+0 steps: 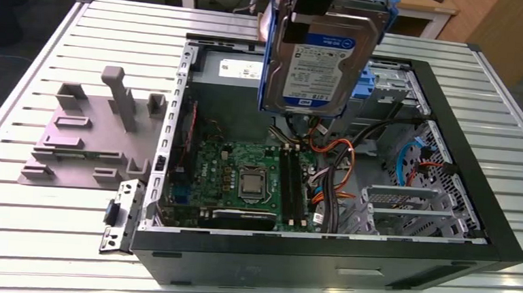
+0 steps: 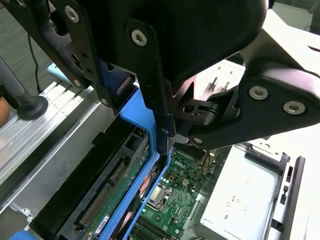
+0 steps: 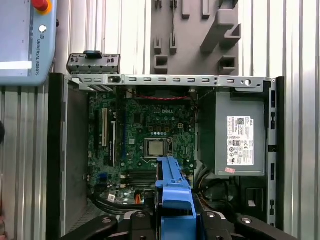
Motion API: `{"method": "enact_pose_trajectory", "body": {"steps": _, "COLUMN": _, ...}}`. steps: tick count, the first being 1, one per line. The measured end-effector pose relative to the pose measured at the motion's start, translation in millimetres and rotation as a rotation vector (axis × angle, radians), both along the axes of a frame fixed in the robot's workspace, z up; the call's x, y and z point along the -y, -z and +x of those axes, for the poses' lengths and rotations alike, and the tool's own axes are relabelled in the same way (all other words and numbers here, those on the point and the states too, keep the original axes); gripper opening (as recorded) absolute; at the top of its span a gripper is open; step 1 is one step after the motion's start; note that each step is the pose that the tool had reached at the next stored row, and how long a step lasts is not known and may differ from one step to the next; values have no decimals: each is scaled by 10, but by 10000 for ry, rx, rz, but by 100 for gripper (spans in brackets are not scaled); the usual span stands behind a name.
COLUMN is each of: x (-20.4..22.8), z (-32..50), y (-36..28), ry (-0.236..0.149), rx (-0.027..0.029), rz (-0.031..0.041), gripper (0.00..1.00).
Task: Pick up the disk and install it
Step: 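Insert the disk into the insertion slot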
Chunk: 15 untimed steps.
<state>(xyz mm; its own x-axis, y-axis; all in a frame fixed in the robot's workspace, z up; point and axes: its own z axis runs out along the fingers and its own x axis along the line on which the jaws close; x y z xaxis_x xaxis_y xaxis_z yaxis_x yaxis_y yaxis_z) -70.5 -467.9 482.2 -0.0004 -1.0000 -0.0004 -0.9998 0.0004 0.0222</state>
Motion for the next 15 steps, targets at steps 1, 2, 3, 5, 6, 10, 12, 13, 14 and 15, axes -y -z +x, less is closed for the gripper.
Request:
{"method": "enact_pose_trajectory", "body": {"steps": 1, "x": 10, "z": 0, "y": 0, "ry": 0, "rx": 0, "rz": 0, "gripper": 37}}
{"method": "enact_pose_trajectory", "body": {"steps": 2, "x": 18, "z": 1, "y": 1, "ry": 0, "rx": 0, "rz": 0, "gripper": 37}}
{"method": "enact_pose_trajectory", "body": {"steps": 3, "x": 21, "z": 7, "y": 1, "ry": 0, "rx": 0, "rz": 0, "gripper": 37}}
{"method": "enact_pose_trajectory", "body": {"steps": 5, "x": 22, "z": 30, "y": 3, "ry": 0, "rx": 0, "rz": 0, "gripper": 37}}
{"method": "enact_pose_trajectory", "body": {"steps": 6, "x": 23, "z": 50, "y": 3, "ry": 0, "rx": -1, "rz": -1, "gripper": 37}}
{"method": "enact_pose_trajectory", "body": {"steps": 10, "x": 24, "z": 144, "y": 6, "ry": 0, "rx": 0, "rz": 0, "gripper": 37}}
{"method": "enact_pose_trajectory", "body": {"steps": 12, "x": 24, "z": 170, "y": 7, "ry": -1, "rx": 0, "rz": 0, "gripper": 37}}
{"method": "enact_pose_trajectory", "body": {"steps": 13, "x": 24, "z": 172, "y": 8, "ry": -1, "rx": 0, "rz": 0, "gripper": 37}}
{"method": "enact_pose_trajectory", "body": {"steps": 14, "x": 25, "z": 172, "y": 8, "ry": 1, "rx": 0, "rz": -1, "gripper": 37}}
{"method": "enact_pose_trajectory", "body": {"steps": 15, "x": 27, "z": 172, "y": 10, "ry": 1, "rx": 0, "rz": 0, "gripper": 37}}
